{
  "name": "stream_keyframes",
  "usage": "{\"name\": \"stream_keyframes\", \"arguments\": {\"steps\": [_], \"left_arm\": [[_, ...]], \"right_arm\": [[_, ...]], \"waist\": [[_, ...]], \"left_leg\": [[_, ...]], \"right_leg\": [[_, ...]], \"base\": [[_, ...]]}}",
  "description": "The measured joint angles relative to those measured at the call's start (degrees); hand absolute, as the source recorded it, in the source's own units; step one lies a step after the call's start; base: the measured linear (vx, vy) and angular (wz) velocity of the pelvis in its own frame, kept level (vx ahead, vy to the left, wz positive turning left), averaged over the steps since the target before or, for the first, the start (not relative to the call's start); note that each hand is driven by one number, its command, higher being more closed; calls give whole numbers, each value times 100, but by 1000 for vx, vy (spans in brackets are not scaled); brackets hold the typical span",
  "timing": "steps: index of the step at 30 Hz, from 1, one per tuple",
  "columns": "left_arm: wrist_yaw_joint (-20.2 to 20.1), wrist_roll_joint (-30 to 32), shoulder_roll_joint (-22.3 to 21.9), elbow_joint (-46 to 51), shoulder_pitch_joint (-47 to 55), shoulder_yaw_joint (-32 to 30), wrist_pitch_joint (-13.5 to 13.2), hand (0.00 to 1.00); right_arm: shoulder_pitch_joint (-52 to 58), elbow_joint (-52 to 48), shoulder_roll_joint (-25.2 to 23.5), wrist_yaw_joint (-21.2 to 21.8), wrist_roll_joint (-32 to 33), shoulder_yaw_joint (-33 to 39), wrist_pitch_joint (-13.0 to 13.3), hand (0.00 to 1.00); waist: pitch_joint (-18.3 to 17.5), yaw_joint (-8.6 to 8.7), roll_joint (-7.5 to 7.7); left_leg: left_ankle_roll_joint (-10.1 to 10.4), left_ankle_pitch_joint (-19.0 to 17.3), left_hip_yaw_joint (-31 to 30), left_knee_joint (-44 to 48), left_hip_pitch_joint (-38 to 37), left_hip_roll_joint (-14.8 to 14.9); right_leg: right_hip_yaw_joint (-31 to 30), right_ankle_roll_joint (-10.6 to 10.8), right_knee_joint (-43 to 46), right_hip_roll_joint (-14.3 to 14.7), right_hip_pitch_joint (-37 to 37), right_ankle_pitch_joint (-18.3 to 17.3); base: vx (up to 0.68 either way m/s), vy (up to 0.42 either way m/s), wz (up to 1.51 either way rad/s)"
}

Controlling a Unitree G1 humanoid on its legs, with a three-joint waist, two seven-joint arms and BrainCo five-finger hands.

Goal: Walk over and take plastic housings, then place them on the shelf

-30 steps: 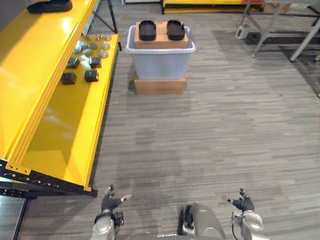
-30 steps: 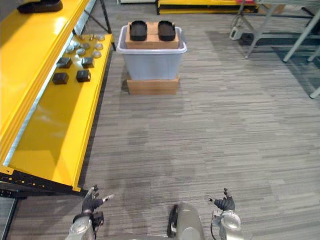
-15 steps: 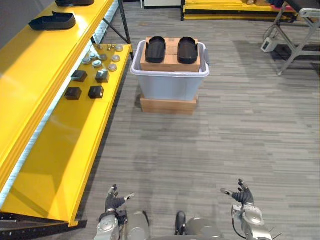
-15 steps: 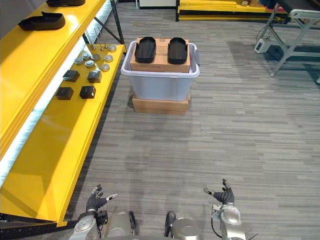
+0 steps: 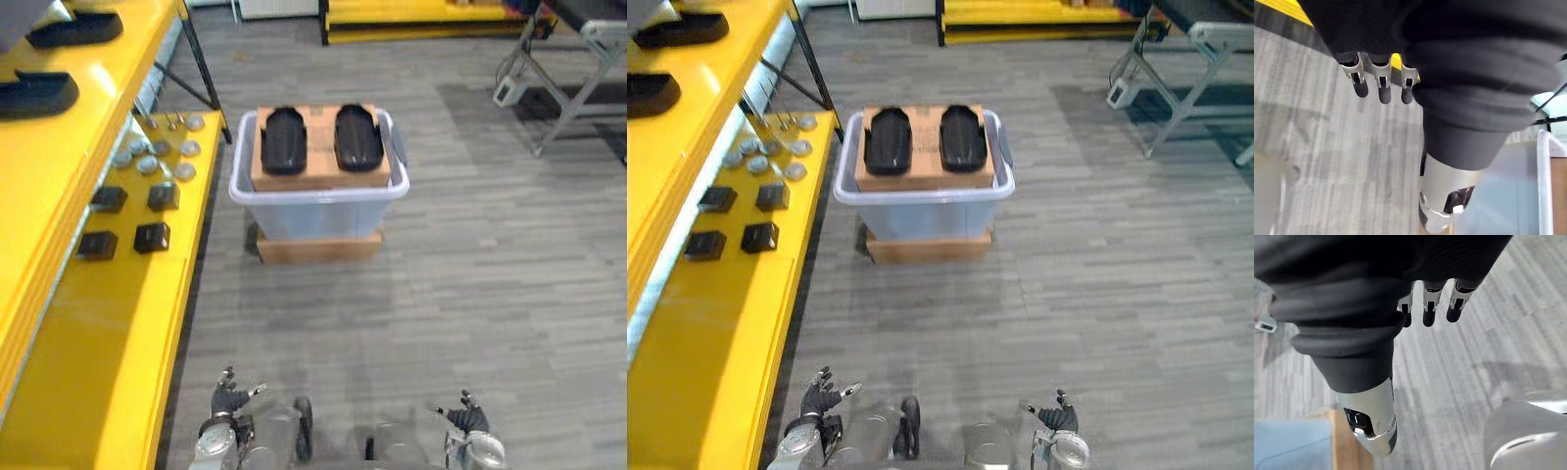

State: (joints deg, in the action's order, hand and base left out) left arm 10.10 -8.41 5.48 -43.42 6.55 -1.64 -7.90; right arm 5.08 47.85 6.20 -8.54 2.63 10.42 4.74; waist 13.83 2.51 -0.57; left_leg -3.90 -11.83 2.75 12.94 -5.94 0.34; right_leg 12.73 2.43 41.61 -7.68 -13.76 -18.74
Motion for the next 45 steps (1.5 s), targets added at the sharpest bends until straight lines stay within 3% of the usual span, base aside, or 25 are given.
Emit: {"name": "stream_keyframes", "arguments": {"steps": [1,3,4,5,6,7,9,10,11,12,13,14,17,18,19,20,22,24,30,38,43,45], "left_arm": [[0,0,-3,-2,-21,-2,0,0],[1,5,-2,-2,-40,-2,-2,0],[3,9,59,-17,6,-3,-10,0],[0,9,47,-139,23,2,-4,0],[-3,10,-2,-201,28,2,-4,0],[-6,11,-103,-256,32,0,-4,0],[-10,9,-276,-262,35,-46,-2,0],[-14,7,-370,-248,86,-83,-1,0],[-16,7,-403,-211,159,-79,0,0],[-17,7,-408,-218,181,-75,14,0],[-21,6,-433,-216,230,-62,18,0],[-33,6,-440,-194,228,-52,15,0],[-86,3,-432,-120,185,-56,11,0],[-90,3,-435,-120,180,-52,12,0],[-113,2,-450,-121,153,5,12,0],[-120,2,-478,-124,143,15,12,0],[-128,5,-363,-151,109,25,4,0],[-132,2,-218,-141,109,96,3,0],[-130,-3,102,170,255,47,2,0],[-143,7,156,358,456,-35,-16,0],[-147,10,155,345,599,-3,-21,0],[-147,10,156,344,598,4,-22,0]], "right_arm": [[-2,2,6,0,0,0,0,0],[-20,5,11,1,-9,-6,-9,0],[55,12,2,0,-56,-14,-15,0],[144,51,52,-1,-74,-6,-30,0],[167,64,76,-1,-86,-7,-46,0],[161,63,101,9,-92,-4,-71,0],[191,4,79,18,-86,26,-73,0],[237,9,52,17,-73,20,-84,0],[251,10,6,9,-38,-16,-82,0],[238,14,-28,-2,-20,-2,-69,0],[220,21,-67,-6,33,37,-56,0],[213,18,-72,-10,95,53,-36,0],[106,32,-61,-10,199,214,-7,0],[105,32,-53,-17,201,264,-5,0],[169,33,-20,-21,218,335,-1,0],[222,38,20,-20,245,346,-2,0],[338,89,-128,-21,358,462,-18,0],[394,87,-151,-31,499,570,-17,0],[413,-481,-140,-142,831,1080,8,0],[576,-3262,170,-627,759,2184,105,0],[256,-3902,362,-936,571,2278,215,0],[-16,-4059,437,-1029,385,1996,254,0]], "waist": [[11,3,-21],[15,7,-22],[-18,6,106],[-38,37,111],[-68,56,95],[-98,71,29],[-69,132,-105],[-57,151,-196],[-33,100,-206],[-42,88,-242],[-27,13,-122],[-37,-13,-96],[-73,-20,-180],[-76,-18,-189],[-105,0,-301],[-115,4,-396],[-207,8,-146],[-279,-1,-13],[-305,-13,-31],[-496,119,51],[-556,150,97],[-557,141,94]], "left_leg": [[11,-7,-10,-41,-91,61],[145,-85,-41,-160,-359,196],[401,-222,-34,-227,-534,150],[604,-503,-153,-183,-762,201],[641,-531,-208,-160,-820,283],[658,-520,-302,219,-739,381],[908,-369,-289,1695,-125,640],[1118,36,-226,2845,329,923],[1103,-25,-79,3693,632,1277],[1081,-64,34,3862,684,1353],[969,-178,245,3717,773,1348],[965,-279,334,3304,845,1283],[1067,-287,1,1148,1010,982],[1132,-174,-74,780,991,931],[1086,512,-141,135,964,885],[980,861,-176,31,978,900],[923,806,-81,-154,745,688],[826,870,94,-429,663,520],[754,872,395,-774,484,325],[664,935,550,-1183,329,264],[640,952,563,-1263,320,257],[622,983,532,-1298,334,247]], "right_leg": [[-3,30,-466,42,-82,66],[-168,123,-2155,170,-205,771],[-406,168,-3024,138,-189,1342],[-578,34,-2737,176,-196,2109],[-628,-71,-2482,193,-249,2183],[-521,-211,-2072,192,-313,1868],[-218,-297,-1989,270,-59,1546],[-68,-411,-2127,435,314,1421],[-16,-517,-2385,646,744,1384],[5,-538,-2529,686,969,1392],[-8,-541,-2797,683,1271,1413],[-27,-525,-3002,661,1468,1427],[-163,-464,-3274,628,1699,1453],[-194,-431,-3305,622,1719,1449],[-242,-318,-3380,675,1798,1411],[-261,-271,-3396,735,1846,1382],[-379,-75,-3432,468,1942,1297],[-506,32,-3492,334,1869,1290],[-809,161,-3584,153,1765,1309],[-981,186,-3685,170,1675,1313],[-993,196,-3686,174,1644,1321],[-967,211,-3692,168,1636,1335]], "base": [[582,-118,34],[487,-137,37],[505,-204,50],[517,-228,55],[527,-287,57],[488,-298,47],[455,-300,56],[439,-270,39],[441,-243,16],[475,-212,-13],[364,-147,-9],[457,-134,-9],[276,16,-21],[211,91,-33],[247,149,-21],[210,158,-23],[208,163,-7],[149,141,-16],[68,81,-26],[44,11,-12],[27,0,-1],[-12,3,7]]}}
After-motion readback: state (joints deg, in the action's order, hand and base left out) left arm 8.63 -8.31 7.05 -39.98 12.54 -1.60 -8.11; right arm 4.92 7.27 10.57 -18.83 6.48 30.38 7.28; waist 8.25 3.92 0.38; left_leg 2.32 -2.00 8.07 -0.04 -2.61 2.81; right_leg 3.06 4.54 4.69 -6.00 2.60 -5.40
